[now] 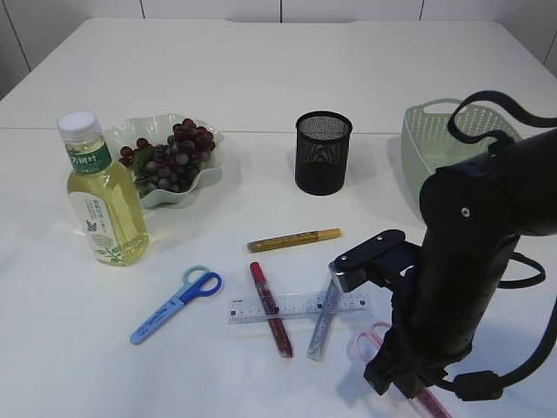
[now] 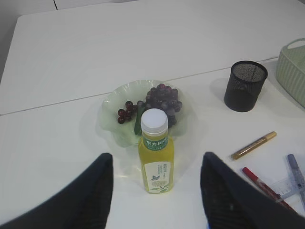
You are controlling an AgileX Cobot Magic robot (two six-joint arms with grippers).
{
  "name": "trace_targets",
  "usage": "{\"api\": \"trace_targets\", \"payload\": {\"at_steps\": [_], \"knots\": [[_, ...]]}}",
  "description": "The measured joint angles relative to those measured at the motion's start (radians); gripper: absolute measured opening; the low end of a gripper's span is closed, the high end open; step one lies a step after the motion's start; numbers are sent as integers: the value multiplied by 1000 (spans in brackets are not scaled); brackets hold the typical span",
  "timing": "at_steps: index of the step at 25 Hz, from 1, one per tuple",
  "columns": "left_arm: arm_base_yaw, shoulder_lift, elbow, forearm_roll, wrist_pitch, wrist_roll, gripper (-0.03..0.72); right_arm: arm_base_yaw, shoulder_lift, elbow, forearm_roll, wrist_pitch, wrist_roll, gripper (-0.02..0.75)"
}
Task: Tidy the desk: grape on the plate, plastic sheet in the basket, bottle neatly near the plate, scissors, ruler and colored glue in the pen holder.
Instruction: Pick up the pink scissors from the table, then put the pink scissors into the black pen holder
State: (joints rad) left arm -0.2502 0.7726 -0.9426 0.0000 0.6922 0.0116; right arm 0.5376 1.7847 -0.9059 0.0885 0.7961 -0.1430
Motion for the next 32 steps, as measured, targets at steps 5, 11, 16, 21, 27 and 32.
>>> {"api": "trace_targets", "payload": {"at_steps": [5, 11, 16, 21, 27, 32], "knots": [[0, 0, 0, 0, 0, 0, 426, 0, -36, 0, 0, -2, 2, 164], [0, 0, 0, 0, 0, 0, 426, 0, -36, 0, 0, -9, 2, 164], [0, 0, 0, 0, 0, 0, 426, 0, -55, 2, 0, -57, 14, 164], [0, 0, 0, 0, 0, 0, 426, 0, -121, 4, -22, -133, 16, 164], [0, 0, 0, 0, 0, 0, 426, 0, -205, 4, -67, -244, 18, 164], [0, 0, 0, 0, -6, 0, 426, 0, -245, 4, -94, -366, 18, 164]]}}
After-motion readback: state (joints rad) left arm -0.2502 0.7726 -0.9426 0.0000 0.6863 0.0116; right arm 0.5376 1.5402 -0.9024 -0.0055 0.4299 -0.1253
